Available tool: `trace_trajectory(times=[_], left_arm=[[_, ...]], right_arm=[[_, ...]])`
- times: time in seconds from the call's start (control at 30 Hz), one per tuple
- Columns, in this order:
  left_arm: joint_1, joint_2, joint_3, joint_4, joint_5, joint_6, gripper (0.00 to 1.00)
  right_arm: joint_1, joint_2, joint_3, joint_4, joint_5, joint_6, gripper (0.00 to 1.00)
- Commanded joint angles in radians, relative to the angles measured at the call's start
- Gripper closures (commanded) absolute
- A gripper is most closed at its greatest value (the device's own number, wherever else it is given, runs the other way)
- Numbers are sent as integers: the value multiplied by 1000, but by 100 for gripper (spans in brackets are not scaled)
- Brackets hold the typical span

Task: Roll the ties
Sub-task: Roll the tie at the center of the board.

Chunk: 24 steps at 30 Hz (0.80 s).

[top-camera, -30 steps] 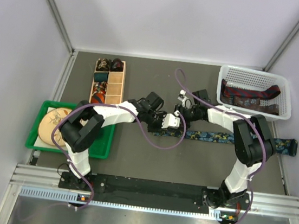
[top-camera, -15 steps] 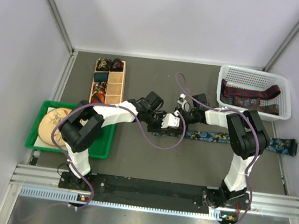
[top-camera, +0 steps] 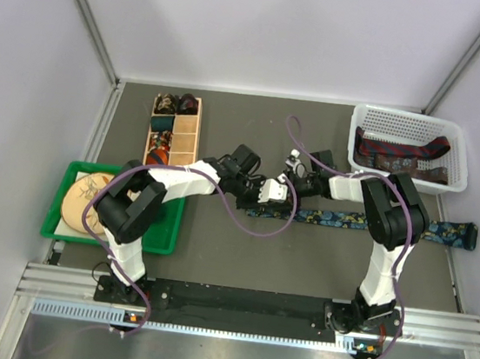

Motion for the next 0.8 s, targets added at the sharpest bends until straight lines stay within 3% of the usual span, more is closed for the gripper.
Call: trace_trajectory(times=[0.0,0.47,0.63,0.77], left_arm=[[-6,-51,-3,42,85,-8,76],[-3,-55,-7,63,92,-30,76],[0,-55,-3,65,99,-37,76],[5,-52,0,66,111,-40,76]], right_arm=[[-15,6,18,51,14,-11,73],[-15,23,-2,81,10,6,69],[-32,11,-33,152,-15,43,81],[-34,17,-39,166,-28,55,77]])
